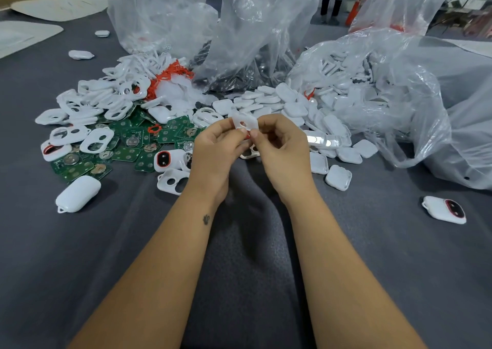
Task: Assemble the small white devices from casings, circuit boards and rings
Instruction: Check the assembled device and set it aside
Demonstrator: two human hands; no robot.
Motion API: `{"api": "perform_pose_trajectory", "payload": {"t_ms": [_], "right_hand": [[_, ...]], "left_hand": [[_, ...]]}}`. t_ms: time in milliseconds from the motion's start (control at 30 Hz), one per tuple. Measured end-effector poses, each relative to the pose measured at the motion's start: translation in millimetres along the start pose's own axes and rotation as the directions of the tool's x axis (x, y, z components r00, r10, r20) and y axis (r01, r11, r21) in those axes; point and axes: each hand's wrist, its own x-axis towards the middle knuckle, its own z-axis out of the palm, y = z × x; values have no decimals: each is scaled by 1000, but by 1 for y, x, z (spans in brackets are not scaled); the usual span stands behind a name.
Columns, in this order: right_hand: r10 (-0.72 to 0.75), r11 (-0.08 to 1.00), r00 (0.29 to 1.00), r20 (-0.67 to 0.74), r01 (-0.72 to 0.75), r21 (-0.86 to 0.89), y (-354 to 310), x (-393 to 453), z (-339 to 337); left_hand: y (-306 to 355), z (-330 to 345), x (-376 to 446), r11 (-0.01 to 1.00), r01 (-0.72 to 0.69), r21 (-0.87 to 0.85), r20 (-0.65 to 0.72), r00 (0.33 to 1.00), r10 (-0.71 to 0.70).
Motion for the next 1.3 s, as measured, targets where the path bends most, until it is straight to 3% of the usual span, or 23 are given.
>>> {"api": "perform_pose_trajectory", "payload": {"t_ms": [333, 933, 1133, 1300], "right_hand": [[96, 994, 993, 62, -100, 54, -2, 1, -4], [70, 988, 994, 83, -81, 131, -1, 0, -5], [77, 989, 994, 80, -86, 122, -2, 0, -6], [69, 996, 994, 90, -74, 44, -2, -1, -3]], "left_hand": [[1, 2, -2, 999, -9, -36, 36, 999, 10], [-3, -5, 5, 992, -24, -122, 117, 992, 38], [-1, -4, 3, 995, -15, -97, 100, 995, 24], [0, -1, 0, 999, -26, -41, -1, 1000, 26]]}}
